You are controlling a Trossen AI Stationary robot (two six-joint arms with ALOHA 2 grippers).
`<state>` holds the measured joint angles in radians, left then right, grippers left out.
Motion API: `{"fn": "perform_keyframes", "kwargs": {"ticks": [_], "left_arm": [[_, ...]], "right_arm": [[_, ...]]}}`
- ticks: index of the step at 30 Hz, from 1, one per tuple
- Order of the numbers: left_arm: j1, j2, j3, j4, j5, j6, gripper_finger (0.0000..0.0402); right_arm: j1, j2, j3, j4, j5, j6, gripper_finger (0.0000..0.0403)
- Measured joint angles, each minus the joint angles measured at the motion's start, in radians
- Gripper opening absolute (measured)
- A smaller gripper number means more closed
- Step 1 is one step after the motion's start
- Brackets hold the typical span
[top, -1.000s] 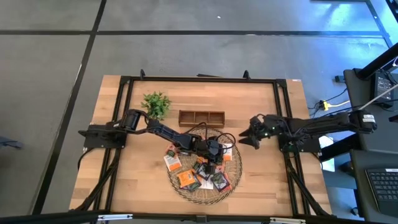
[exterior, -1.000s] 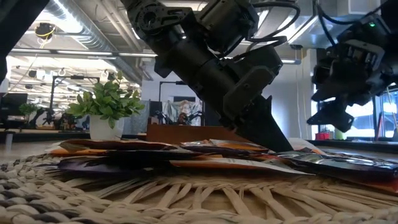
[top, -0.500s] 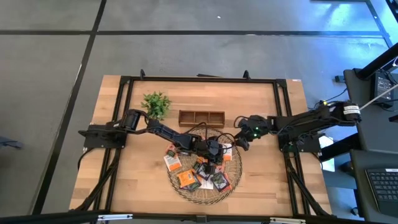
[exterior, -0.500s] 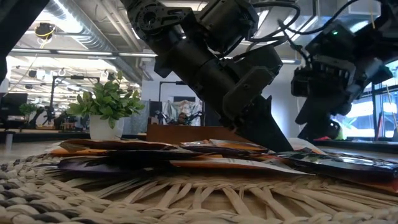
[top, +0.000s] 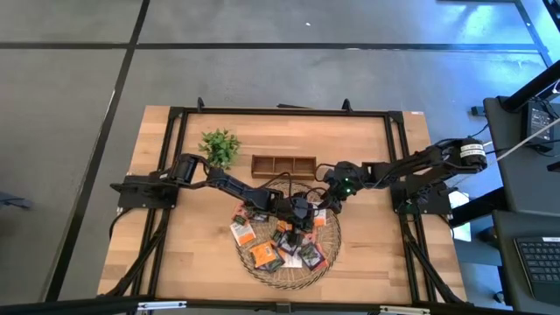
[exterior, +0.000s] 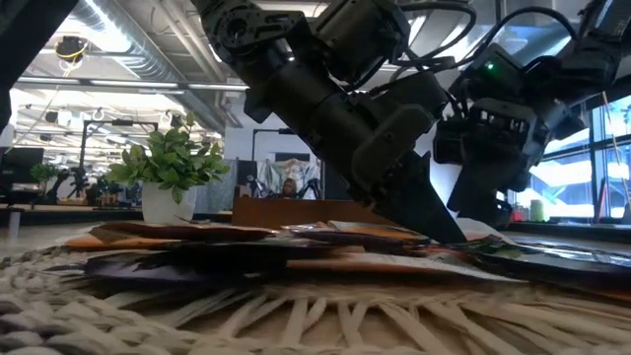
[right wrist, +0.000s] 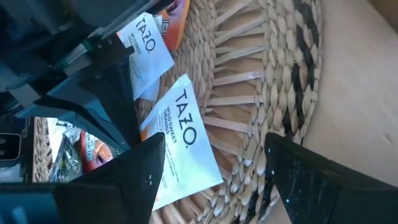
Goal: Pick & Place Tea
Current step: Put the white and orange tea bag into the right section of the wooden organizer
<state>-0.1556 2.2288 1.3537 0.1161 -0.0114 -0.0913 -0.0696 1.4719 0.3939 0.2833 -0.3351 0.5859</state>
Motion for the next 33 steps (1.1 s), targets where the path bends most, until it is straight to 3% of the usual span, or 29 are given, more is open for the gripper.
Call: {"fn": "perform_keyframes", "kwargs": {"ticks": [11,18,33], "left_arm": [[0.001,0.000,0.000,0.000,-0.005,0.000,0.0002],[0.001,0.000,0.000,0.000,-0.005,0.001,0.0002],[0.001,0.000,0.000,0.000,-0.005,0.001,0.0003]], "right_arm": [[0.002,-0.029,-0.005,-0.020,-0.092,-0.015,0.0176],[0.002,-0.030,-0.005,-0.019,-0.089,-0.017,0.0123],[0.002,-0.030,-0.005,-0.016,-0.086,-0.016,0.0061]]}}
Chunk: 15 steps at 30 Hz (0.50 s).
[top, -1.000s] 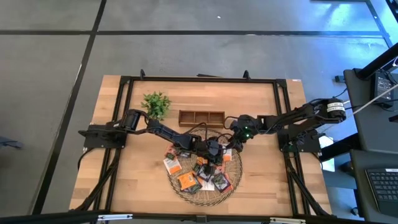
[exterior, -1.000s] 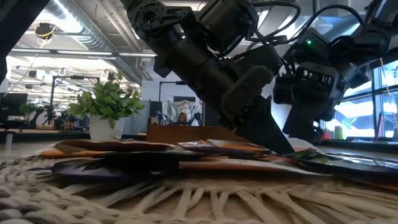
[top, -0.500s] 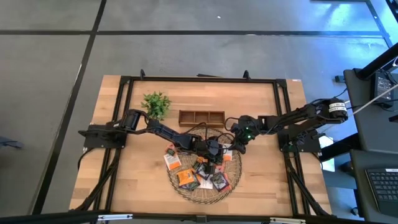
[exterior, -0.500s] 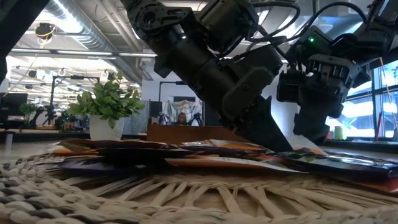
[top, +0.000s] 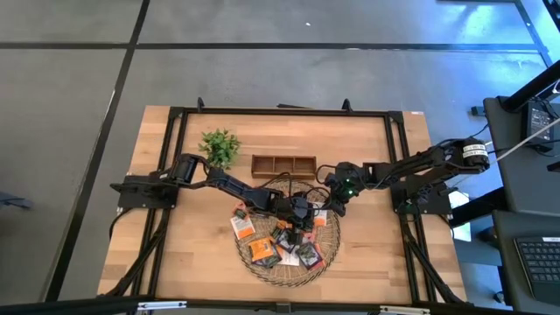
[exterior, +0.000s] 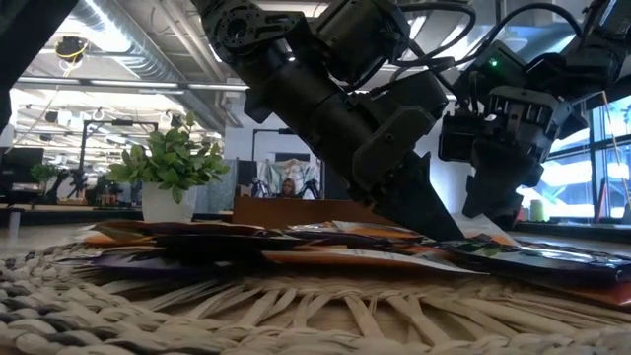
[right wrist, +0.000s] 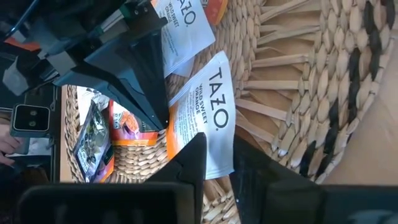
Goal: Pick & Place Tea
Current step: Put the white and orange tea bag into the right section of the wooden organizer
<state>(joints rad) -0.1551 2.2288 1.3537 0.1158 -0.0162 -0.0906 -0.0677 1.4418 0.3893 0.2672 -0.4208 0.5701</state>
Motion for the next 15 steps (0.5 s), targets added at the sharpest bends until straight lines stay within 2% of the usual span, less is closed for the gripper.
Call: {"fn": "perform_keyframes", "kwargs": {"ticks": [10,15], "left_arm": [[0.000,0.000,0.000,0.000,0.000,0.000,0.0003],[0.000,-0.022,-0.002,-0.004,0.004,-0.002,0.0004]], "right_arm": [[0.000,-0.001,0.000,0.000,0.000,-0.008,0.0008],[0.000,-0.001,0.001,-0.008,0.001,-0.026,0.0009]]}}
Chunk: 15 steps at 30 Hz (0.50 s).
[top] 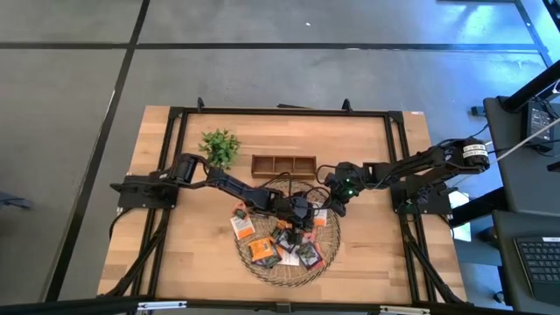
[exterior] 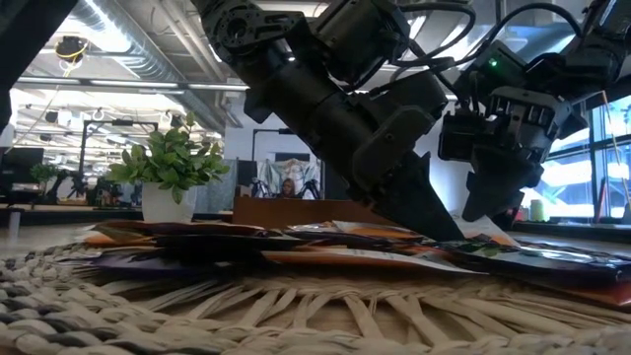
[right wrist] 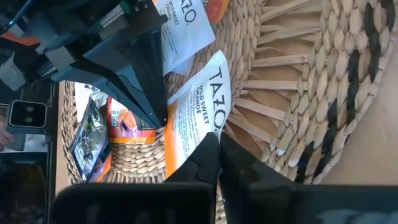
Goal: Pick & Place Tea
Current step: Put the white and orange tea bag into the right section of the wooden organizer
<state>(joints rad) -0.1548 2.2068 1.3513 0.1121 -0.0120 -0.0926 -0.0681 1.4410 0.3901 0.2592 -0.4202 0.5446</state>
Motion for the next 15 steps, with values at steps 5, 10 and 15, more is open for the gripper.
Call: {"fn": "perform_keyframes", "kwargs": {"ticks": [5,10,15], "left_arm": [[-0.001,-0.054,-0.006,-0.062,0.007,0.001,0.0011],[-0.009,-0.135,-0.006,-0.159,0.014,0.001,0.0012],[-0.013,-0.260,-0.071,-0.164,0.012,0.017,0.0009]], "right_arm": [[-0.012,-0.022,0.000,-0.004,0.000,-0.010,0.0005],[-0.041,-0.120,0.001,-0.014,-0.035,-0.032,0.0006],[-0.058,-0.259,0.023,-0.050,-0.041,-0.117,0.0004]]}}
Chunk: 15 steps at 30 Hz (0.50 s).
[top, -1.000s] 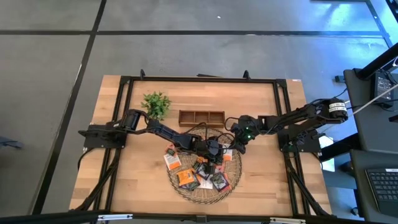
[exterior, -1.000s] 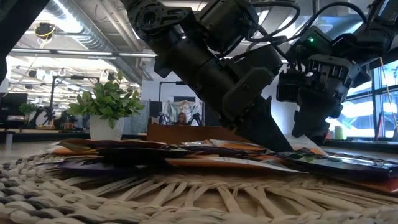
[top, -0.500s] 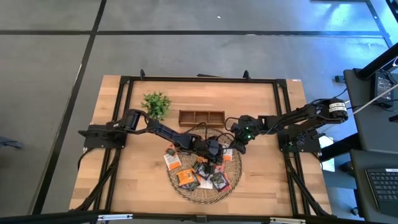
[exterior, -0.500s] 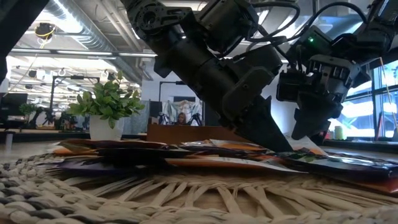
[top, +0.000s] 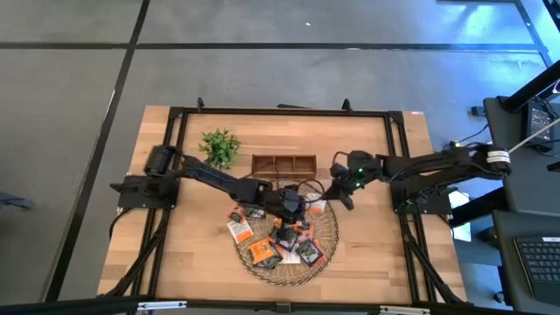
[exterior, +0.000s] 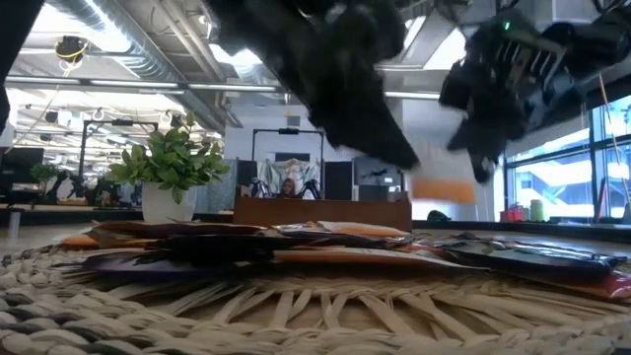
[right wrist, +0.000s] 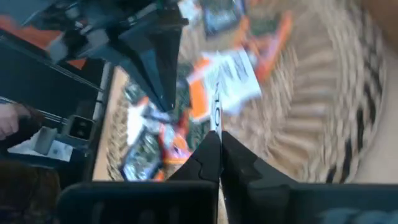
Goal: Pick & Place Tea
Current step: Put the white and orange tea bag into the right section of the wooden organizer
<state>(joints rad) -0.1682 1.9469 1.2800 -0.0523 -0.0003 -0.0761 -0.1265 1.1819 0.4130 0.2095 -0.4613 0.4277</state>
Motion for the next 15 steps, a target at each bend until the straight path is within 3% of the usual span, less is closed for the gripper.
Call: {"fn": "perform_keyframes", "kwargs": {"ticks": [7,11,15], "left_arm": [[0.006,-0.210,-0.244,0.263,-0.009,-0.018,0.0012],[0.007,-0.291,-0.366,0.411,-0.029,-0.052,0.0012],[0.007,-0.320,-0.408,0.469,-0.098,-0.073,0.0008]], "right_arm": [[-0.002,-0.100,0.221,-0.313,0.232,-0.249,0.0003],[-0.004,-0.046,0.378,-0.452,0.393,-0.373,0.0002],[-0.029,0.043,0.476,-0.491,0.407,-0.483,0.0003]]}}
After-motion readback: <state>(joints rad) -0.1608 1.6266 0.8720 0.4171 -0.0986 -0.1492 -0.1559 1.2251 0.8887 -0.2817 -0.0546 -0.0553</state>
